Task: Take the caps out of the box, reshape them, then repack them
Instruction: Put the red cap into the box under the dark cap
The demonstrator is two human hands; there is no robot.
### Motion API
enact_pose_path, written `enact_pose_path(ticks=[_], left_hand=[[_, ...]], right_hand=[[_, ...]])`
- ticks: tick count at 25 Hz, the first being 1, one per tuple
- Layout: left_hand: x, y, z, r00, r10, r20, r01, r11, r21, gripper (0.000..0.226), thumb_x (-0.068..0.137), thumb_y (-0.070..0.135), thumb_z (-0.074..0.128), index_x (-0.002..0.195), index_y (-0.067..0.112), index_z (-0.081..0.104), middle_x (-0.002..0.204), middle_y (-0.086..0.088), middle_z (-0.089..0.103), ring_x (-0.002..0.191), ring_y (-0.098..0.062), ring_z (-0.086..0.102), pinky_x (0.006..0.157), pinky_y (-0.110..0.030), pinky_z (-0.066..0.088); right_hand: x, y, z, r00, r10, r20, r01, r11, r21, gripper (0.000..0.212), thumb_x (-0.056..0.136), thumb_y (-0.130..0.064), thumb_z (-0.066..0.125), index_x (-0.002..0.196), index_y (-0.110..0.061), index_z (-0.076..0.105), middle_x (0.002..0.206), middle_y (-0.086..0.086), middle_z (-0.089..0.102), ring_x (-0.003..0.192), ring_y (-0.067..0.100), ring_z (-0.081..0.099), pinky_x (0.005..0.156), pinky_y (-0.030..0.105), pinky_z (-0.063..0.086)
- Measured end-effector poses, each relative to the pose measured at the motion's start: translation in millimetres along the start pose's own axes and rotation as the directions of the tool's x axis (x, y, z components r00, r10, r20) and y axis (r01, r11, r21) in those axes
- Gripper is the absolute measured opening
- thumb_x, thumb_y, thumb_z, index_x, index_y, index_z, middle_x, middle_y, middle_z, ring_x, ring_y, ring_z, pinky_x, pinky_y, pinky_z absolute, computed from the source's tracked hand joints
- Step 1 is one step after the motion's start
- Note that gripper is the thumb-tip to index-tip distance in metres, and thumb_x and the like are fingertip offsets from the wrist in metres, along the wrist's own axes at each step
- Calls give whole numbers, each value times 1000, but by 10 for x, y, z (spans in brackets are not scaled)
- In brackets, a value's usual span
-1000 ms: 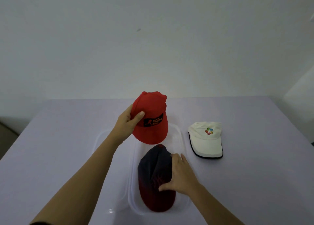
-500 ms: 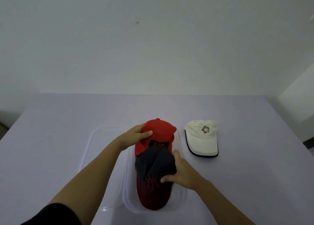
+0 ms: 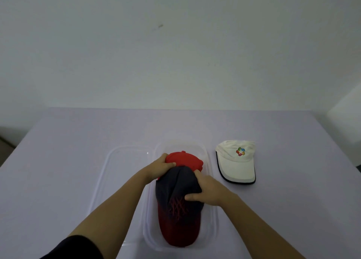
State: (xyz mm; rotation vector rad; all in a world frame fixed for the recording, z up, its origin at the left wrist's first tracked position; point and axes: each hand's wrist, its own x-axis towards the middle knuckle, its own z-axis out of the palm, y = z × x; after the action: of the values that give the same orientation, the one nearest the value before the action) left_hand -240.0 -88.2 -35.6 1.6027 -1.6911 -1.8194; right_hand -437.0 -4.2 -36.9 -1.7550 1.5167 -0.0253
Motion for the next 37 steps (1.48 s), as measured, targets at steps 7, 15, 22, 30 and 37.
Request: enact_pose_path(ticks=[7, 15, 22, 30, 37], left_hand=[[-135, 73, -81, 971, 219, -94, -202, 966, 161, 20, 88, 19, 54, 107, 24, 51, 97, 4, 56, 84, -14, 55, 73, -21, 45], [-182, -18, -163, 980, 184, 72, -196, 861, 470, 6, 89, 20, 53, 85, 21, 57, 97, 9, 50, 84, -4, 50, 74, -15, 39], [-139, -92, -81, 981, 196, -13, -158, 828, 539, 16, 95, 25, 46, 83, 15, 47, 76, 4, 52, 67, -10, 46, 63, -20, 38], [-98, 170, -89, 901, 306, -307, -169, 900, 401, 26, 82, 14, 55, 108, 16, 56, 118, -4, 58, 105, -19, 56, 92, -32, 46], [405, 907, 642, 858, 461, -225, -381, 867, 322, 42, 90, 23, 58, 129, 10, 52, 127, -9, 59, 118, -18, 55, 97, -21, 41]], right_hand=[[23, 70, -104, 993, 17, -118, -12, 999, 46, 45, 67, -72, 55, 97, -38, 59, 155, 2, 15, 141, 24, 15, 116, 48, 15], [144, 72, -154, 990, 58, -131, -81, 982, -170, 29, 76, -65, 54, 71, -38, 45, 142, 1, 37, 137, 25, 20, 113, 57, 7], [175, 2, -152, 986, 99, -134, -139, 933, -333, 33, 87, -56, 48, 95, -24, 49, 131, 4, 47, 130, 26, 28, 113, 50, 18], [-84, 274, -84, 905, 44, -424, 87, 955, 284, 65, 89, -41, 57, 142, -14, 31, 145, -2, 37, 135, 13, 31, 108, 24, 23], [-160, 1025, -185, 662, 423, -619, -197, 895, 401, 74, 90, -29, 57, 146, -3, 18, 155, 16, 20, 143, 28, 20, 116, 35, 17]])
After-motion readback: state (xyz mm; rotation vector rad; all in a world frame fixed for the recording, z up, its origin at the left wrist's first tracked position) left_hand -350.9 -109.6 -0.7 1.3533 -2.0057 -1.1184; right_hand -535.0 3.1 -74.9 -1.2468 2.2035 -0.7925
